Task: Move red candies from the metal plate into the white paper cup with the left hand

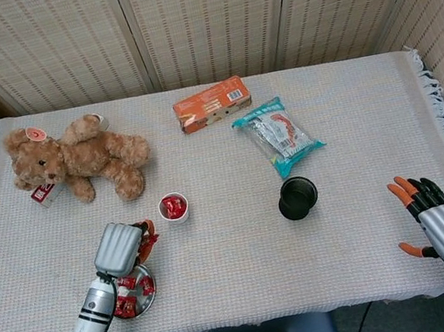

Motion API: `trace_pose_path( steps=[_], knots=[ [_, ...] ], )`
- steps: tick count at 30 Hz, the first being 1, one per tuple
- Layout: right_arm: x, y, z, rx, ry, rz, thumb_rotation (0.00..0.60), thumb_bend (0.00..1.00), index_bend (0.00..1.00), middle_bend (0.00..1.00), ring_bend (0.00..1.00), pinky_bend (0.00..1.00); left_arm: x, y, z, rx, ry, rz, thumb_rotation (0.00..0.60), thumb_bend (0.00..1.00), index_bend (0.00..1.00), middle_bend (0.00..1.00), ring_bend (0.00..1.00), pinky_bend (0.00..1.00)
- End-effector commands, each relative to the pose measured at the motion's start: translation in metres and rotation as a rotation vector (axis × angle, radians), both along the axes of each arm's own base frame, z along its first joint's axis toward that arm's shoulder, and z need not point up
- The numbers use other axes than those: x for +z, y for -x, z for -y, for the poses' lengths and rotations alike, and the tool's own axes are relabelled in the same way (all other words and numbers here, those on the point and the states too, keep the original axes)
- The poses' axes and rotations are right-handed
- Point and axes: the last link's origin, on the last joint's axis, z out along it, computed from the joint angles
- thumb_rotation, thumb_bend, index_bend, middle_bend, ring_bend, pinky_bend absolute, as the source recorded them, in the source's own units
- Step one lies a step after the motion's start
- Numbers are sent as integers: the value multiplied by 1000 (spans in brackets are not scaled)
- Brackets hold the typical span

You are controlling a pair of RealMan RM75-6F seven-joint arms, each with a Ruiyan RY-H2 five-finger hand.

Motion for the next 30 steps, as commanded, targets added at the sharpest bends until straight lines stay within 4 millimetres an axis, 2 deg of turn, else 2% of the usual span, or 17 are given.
trace_pose_path(
  steps=[1, 10, 19, 30],
  knots=[
    [1, 1, 1, -7, 6, 0, 600, 45, 0, 0, 0, 0, -6, -18, -16, -13, 6, 12, 600, 409, 599, 651, 838, 1000],
    [3, 4, 4, -23, 16, 1, 600, 45, 0, 0, 0, 0, -21, -36, -47, -18, 5, -4, 600, 409, 600, 651, 838, 1000],
    [4, 4, 5, -29, 20, 2, 600, 45, 0, 0, 0, 0, -34, -39, -66, -13, -9, -18, 600, 406, 593, 641, 840, 1000],
    [5, 5, 5, -33, 28, 6, 600, 45, 0, 0, 0, 0, -44, -33, -79, 14, -14, -32, 600, 410, 474, 537, 841, 1000]
  ],
)
